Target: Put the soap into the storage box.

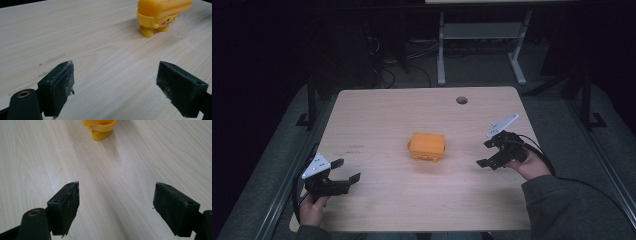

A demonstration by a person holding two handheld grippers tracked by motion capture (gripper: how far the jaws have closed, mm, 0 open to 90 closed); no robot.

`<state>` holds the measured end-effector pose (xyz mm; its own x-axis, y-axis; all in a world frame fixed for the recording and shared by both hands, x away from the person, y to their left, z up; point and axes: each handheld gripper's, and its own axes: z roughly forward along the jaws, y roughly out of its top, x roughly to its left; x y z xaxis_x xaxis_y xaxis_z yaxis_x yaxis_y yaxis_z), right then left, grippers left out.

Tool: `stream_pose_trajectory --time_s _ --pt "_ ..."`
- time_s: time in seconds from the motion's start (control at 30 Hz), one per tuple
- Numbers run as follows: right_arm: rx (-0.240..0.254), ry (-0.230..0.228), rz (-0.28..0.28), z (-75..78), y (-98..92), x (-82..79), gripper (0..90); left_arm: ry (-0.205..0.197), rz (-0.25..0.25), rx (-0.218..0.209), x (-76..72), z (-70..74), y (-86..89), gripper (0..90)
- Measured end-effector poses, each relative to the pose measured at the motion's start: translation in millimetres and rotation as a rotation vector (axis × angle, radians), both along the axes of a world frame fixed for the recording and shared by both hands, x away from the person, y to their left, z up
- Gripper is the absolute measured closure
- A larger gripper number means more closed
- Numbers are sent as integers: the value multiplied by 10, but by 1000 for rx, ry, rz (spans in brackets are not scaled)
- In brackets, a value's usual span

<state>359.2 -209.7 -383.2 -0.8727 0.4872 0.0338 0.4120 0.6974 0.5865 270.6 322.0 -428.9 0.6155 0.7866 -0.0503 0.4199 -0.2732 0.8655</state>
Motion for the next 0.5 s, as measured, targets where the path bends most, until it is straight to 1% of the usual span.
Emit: stream_pose_trajectory --time_s 0.17,0.27,0.5 --pt "1 17 -23 -57 -71 -60 206 3 0 3 0 -5 -9 141" --pt "20 24 -37 -98 -108 -97 209 5 -4 5 5 -8 -14 141" --pt "30 33 -51 -181 -193 -153 209 5 -8 10 9 -10 -19 141"
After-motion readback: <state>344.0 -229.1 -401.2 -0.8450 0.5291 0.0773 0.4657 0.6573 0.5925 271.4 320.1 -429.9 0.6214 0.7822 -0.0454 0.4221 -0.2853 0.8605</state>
